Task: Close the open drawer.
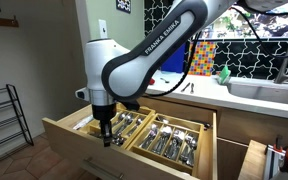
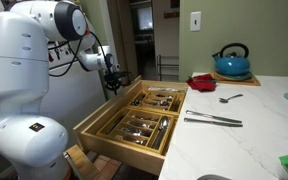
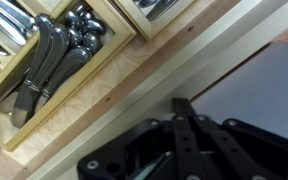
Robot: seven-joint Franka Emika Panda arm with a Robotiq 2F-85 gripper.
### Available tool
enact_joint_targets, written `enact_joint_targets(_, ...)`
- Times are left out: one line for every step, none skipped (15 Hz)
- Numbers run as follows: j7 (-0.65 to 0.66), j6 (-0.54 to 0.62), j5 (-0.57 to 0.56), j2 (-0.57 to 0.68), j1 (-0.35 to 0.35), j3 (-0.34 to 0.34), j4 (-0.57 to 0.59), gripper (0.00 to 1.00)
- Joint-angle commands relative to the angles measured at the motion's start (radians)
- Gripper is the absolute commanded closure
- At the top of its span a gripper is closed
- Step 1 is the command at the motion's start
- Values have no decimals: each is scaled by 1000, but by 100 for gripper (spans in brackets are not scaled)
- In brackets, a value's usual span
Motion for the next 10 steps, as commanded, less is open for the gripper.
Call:
enact_joint_targets(-88,41,3,1,-23,25,1,96)
enact_joint_targets(-121,57,13,3,-29,33,0,96)
enact_joint_targets(-152,66,22,10,-34,41,5,96)
enact_joint_targets(-176,65,29,17,-38,47,14,96)
enact_joint_targets(-202,63,43,22,-44,55,19,96)
enact_joint_targets(-137,49,11,5,-23,33,9,98)
enact_joint_targets(-143,49,12,5,-24,35,11,97)
enact_joint_targets(-142,49,12,5,-24,35,12,97)
enact_joint_targets(-142,49,12,5,-24,35,13,97)
enact_joint_targets(-142,49,12,5,-24,35,13,97)
